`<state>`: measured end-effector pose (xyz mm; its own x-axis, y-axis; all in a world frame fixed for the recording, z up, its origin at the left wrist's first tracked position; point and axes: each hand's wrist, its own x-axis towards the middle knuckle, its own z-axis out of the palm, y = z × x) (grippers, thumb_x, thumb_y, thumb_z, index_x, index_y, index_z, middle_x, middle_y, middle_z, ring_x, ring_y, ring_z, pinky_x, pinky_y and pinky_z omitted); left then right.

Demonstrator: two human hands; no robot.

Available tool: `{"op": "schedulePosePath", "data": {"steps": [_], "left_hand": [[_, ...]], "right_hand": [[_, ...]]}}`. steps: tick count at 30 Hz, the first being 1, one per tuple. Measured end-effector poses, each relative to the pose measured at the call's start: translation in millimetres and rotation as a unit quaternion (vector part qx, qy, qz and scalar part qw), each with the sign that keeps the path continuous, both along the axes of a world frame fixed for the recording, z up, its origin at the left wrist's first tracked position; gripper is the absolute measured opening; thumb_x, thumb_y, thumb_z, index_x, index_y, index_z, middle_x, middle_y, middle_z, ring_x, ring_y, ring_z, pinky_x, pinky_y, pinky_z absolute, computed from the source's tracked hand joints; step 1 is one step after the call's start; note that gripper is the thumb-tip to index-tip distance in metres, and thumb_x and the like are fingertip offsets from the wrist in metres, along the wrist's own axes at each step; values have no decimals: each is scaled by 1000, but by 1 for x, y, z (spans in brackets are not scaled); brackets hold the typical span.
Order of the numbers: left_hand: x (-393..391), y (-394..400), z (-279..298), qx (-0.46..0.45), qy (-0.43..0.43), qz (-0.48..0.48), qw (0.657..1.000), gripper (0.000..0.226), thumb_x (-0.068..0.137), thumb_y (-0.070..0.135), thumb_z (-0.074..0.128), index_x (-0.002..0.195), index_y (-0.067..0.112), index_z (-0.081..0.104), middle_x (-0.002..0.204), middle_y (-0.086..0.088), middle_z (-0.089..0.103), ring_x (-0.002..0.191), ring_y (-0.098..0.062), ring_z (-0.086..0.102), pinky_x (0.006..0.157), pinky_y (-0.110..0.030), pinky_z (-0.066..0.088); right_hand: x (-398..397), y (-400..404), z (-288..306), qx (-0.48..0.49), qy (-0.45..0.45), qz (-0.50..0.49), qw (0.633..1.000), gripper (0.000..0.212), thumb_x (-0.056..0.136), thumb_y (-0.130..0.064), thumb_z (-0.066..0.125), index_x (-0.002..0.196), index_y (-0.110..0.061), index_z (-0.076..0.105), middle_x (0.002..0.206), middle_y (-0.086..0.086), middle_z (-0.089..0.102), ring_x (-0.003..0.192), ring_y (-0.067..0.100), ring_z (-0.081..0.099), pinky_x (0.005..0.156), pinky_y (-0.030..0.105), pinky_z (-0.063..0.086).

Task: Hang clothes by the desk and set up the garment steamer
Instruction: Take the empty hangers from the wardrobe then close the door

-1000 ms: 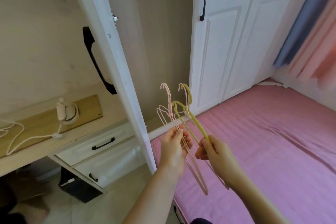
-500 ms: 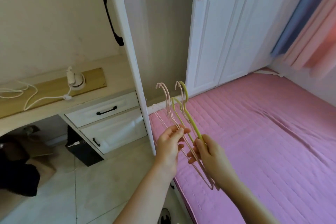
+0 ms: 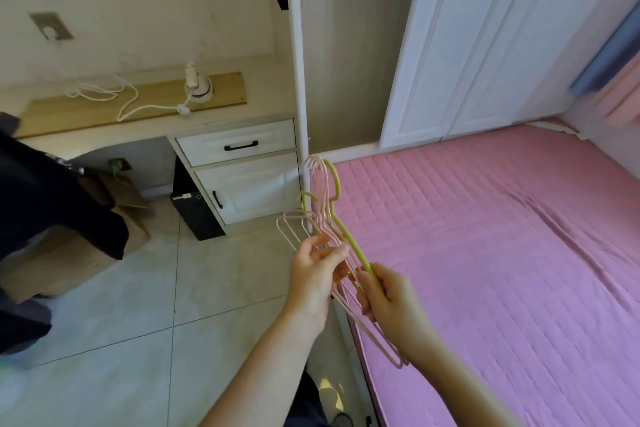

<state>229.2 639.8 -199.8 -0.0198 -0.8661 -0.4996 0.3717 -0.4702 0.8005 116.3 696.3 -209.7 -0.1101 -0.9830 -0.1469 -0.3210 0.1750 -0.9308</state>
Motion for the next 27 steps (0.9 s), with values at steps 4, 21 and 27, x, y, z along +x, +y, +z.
{"op": "schedulePosePath", "data": {"steps": [4,21,27], "left_hand": [[27,7,5,4,35,25,999,20,83,-8,62,102,0,60,75,-6,60,64,-14,57,68,-26,49],[205,-51,22,66,273,144,949,20,93,-9,42,107,-4,55,125,-22,58,116,-34,58,106,-45,40],[261,-89,15,67,258,144,953,34,91,-11,43,123,-1,51,119,-21,62,108,-33,63,101,-45,45]], "right_hand": [[13,7,5,-5,11,61,998,28,99,-18,47,74,-6,55,56,-3,51,49,8,45,51,27,39],[132,-69,3,45,26,311,949,22,99,-21,44,86,-13,60,74,-5,72,69,15,66,74,33,54],[182,-124,3,48,56,343,937,14,95,-29,55,94,-23,67,82,-22,68,75,0,62,71,20,49]]}}
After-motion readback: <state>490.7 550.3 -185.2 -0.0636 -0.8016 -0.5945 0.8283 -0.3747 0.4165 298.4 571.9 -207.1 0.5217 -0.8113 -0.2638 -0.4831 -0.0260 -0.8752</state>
